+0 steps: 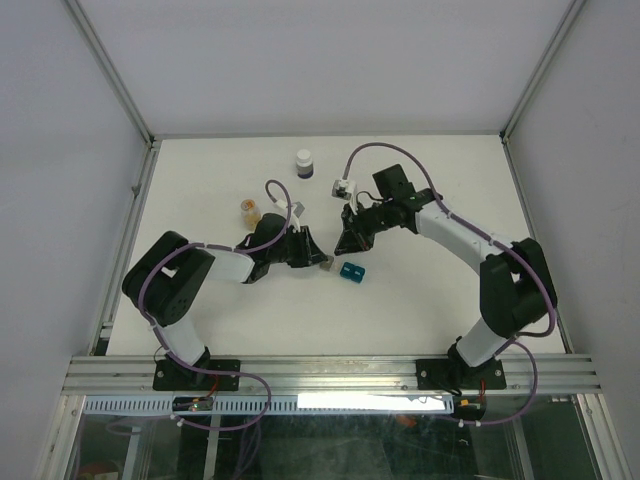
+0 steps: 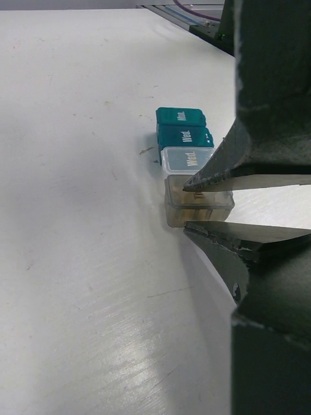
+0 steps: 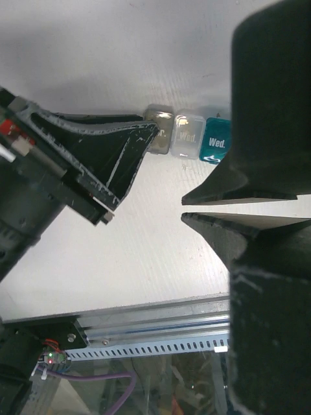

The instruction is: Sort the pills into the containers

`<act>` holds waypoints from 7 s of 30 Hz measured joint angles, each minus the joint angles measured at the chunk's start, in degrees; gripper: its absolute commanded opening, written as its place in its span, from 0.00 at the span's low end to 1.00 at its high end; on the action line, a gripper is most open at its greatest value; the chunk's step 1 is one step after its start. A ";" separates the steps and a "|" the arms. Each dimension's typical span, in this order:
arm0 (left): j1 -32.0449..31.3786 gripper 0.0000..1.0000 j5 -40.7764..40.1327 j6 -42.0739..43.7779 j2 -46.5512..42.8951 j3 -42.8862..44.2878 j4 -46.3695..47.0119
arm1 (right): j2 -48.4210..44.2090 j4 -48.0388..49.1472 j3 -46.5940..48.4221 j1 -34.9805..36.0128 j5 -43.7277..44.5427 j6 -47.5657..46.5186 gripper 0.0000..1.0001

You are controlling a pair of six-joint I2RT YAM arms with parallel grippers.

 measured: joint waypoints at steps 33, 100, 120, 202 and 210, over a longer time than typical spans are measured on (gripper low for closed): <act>-0.55 0.25 2.58 -0.07 -3.10 -1.77 -1.99 | -6.51 9.92 -10.14 11.34 29.16 -5.42 0.10; -1.55 0.38 4.15 1.51 -5.73 -2.80 0.92 | -4.72 6.60 -8.50 10.88 27.06 -5.68 0.09; -1.55 0.36 2.99 3.85 -5.84 -2.25 0.37 | -5.38 6.67 -8.50 10.45 28.63 -6.32 0.09; -1.38 0.99 -3.67 13.75 -56.35 9.97 -9.62 | -36.04 -0.85 12.94 -17.73 23.76 3.02 0.99; -1.38 0.99 -3.56 13.92 -57.16 22.99 -18.91 | -42.66 -3.13 22.82 -17.73 24.55 10.49 0.99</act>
